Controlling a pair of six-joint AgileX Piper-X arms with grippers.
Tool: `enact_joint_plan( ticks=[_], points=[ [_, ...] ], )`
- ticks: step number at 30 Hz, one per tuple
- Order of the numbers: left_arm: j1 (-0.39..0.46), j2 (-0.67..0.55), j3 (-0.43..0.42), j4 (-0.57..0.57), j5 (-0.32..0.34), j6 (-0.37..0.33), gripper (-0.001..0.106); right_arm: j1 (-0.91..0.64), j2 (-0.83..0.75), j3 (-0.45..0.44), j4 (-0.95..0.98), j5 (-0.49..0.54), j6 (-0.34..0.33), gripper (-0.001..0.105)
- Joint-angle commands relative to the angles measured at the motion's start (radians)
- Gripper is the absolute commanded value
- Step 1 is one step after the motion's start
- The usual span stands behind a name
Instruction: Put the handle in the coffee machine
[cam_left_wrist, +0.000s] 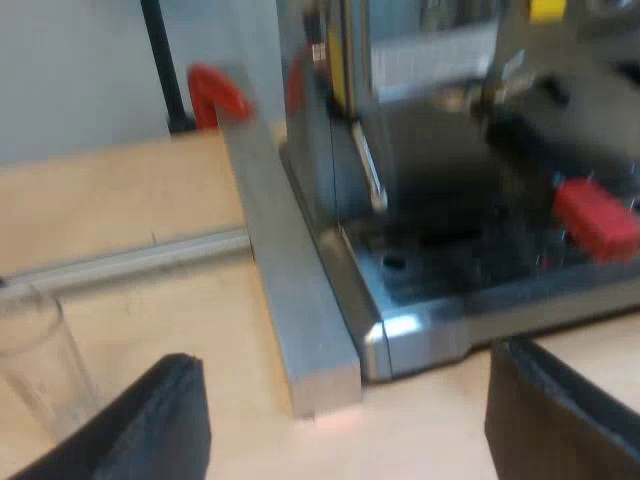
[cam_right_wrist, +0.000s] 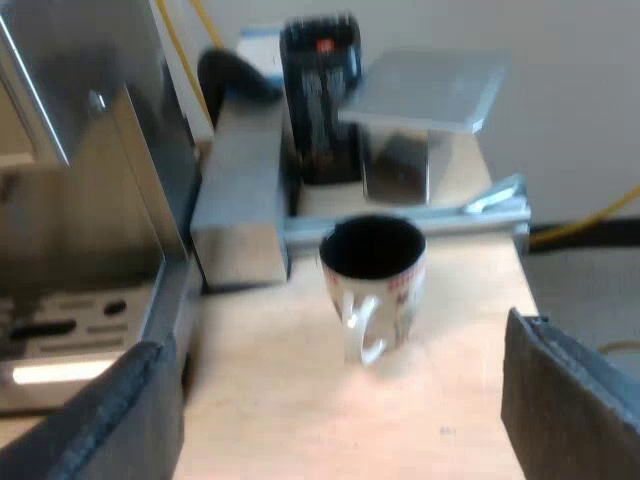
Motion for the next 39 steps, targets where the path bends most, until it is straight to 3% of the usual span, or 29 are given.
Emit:
enact_joint_plan(
  ticks=[1,6,19,39],
  points=[
    [0.001,-0.136,0.035,-0.039,-0.012,0.001,0.062,-0.002,-0.037,0.021,-0.013,-0.009,-0.003,0.069],
    [0.001,-0.136,0.099,-0.094,-0.012,0.005,0.062,-0.002,-0.037,0.097,-0.006,-0.009,0.011,0.069],
    [0.001,-0.136,0.146,-0.061,-0.012,0.005,0.062,-0.002,-0.035,0.199,-0.006,-0.009,0.011,0.069],
    [0.001,-0.136,0.155,-0.074,-0.01,0.005,0.062,-0.002,-0.035,0.206,-0.015,-0.006,0.018,0.069]
  ],
)
